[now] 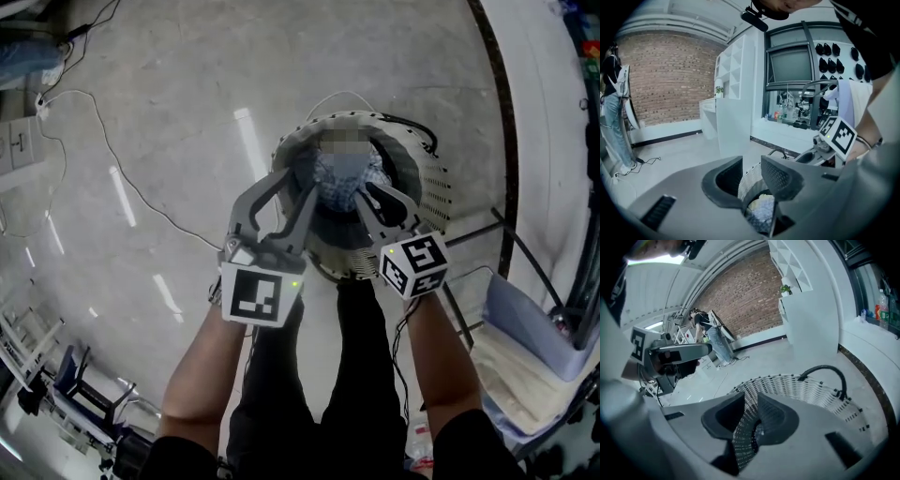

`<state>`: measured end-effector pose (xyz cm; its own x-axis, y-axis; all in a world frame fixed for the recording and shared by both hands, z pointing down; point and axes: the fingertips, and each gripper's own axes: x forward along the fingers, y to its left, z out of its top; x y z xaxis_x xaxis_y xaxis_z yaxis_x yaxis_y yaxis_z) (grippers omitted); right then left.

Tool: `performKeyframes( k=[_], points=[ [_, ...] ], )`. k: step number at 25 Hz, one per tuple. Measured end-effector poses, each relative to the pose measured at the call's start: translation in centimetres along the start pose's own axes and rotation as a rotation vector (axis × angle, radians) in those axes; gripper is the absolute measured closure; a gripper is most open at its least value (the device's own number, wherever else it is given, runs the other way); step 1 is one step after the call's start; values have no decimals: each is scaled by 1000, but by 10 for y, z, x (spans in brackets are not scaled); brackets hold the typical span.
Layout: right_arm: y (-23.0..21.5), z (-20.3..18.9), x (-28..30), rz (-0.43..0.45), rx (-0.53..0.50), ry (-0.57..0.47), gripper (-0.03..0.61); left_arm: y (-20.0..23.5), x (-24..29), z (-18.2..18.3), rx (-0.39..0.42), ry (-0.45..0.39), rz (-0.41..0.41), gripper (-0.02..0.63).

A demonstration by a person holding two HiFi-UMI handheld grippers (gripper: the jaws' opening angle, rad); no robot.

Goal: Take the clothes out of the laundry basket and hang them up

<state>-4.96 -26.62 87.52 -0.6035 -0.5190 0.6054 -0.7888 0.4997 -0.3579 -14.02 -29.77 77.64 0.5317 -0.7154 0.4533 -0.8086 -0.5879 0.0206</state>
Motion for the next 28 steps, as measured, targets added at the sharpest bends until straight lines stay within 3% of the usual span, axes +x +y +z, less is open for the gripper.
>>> performKeyframes(
  k=[9, 18, 28],
  points=[
    [1, -88, 68, 59, -80, 138, 440, 9, 6, -63, 20, 26, 4, 476],
    [2, -159, 128, 139, -275, 314, 387, 18, -3, -112, -13, 62, 33, 466],
    [-19, -231, 185, 173, -454, 528, 373, 29, -19, -162, -38, 113, 58, 463]
  ],
)
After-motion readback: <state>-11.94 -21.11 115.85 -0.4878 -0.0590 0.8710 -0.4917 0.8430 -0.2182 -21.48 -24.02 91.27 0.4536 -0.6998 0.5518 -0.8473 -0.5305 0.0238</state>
